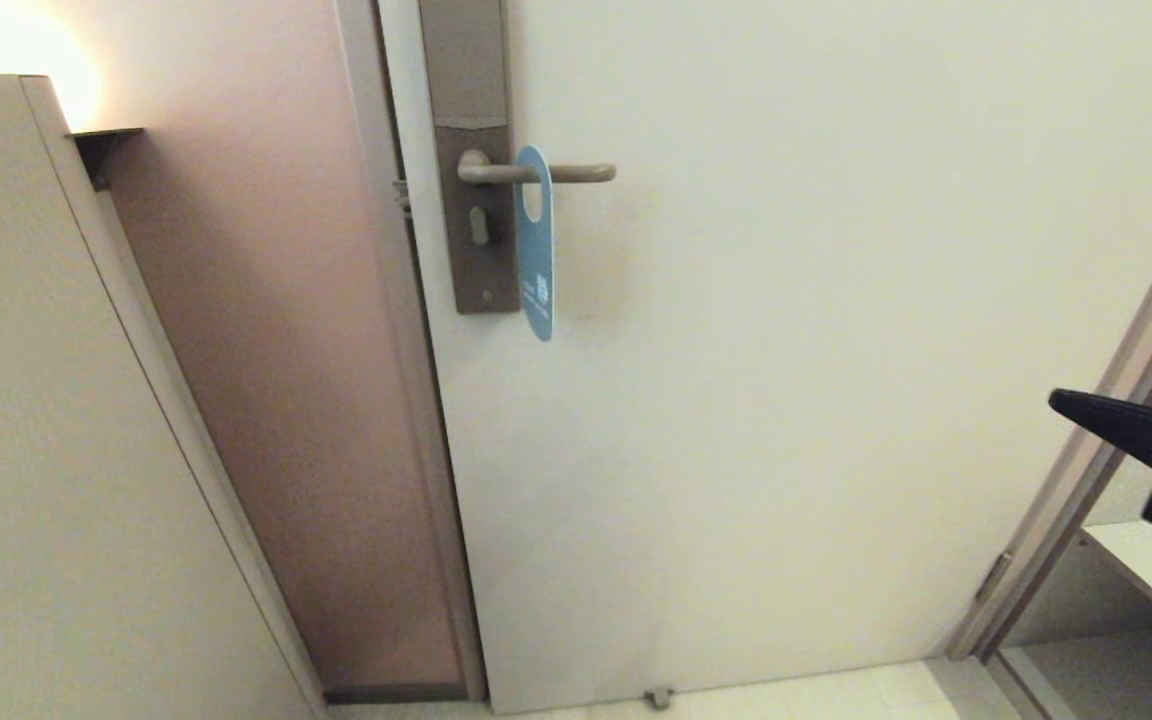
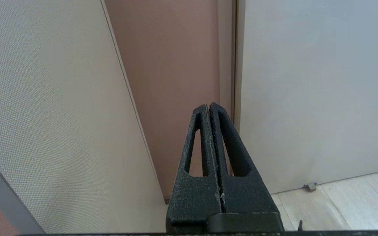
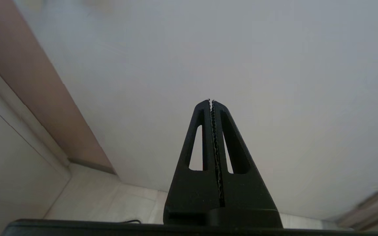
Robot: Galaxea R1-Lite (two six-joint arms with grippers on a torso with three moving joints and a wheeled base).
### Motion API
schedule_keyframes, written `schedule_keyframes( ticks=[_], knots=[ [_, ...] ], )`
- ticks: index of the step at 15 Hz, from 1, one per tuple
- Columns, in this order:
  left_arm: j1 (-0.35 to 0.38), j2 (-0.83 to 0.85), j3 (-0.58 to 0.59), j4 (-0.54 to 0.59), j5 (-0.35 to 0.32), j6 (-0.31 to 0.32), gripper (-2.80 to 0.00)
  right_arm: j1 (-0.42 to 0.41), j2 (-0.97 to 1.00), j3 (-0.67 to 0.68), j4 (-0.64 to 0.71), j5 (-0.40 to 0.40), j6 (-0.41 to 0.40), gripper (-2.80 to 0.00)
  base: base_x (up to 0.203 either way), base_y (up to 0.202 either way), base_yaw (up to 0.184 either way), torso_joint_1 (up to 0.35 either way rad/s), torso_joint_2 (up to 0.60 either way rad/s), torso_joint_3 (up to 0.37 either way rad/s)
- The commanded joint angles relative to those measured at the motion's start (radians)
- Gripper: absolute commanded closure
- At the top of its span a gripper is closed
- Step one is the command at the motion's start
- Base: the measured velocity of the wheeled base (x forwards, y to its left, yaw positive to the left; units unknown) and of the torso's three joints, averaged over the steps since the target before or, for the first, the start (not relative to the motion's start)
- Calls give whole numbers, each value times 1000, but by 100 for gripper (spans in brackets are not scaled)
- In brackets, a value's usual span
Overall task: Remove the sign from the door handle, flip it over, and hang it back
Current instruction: Hang the sign back with the other side facing out
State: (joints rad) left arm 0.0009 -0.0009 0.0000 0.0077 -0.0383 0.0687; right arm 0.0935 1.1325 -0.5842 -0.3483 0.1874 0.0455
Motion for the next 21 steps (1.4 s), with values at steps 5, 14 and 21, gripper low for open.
schedule_keyframes(
  ticks=[5, 14, 21],
  knots=[
    [1, 1, 0, 0, 0, 0, 0, 134, 338, -186, 43, -2, -4, 0, 0, 0, 0, 0, 0, 0],
    [1, 1, 0, 0, 0, 0, 0, 270, 676, -662, 123, 3, -13, 0, 0, 0, 0, 0, 0, 0],
    [-1, 1, 0, 0, 0, 0, 0, 365, 872, -934, 112, 0, -18, 0, 0, 0, 0, 0, 0, 0]
  ],
)
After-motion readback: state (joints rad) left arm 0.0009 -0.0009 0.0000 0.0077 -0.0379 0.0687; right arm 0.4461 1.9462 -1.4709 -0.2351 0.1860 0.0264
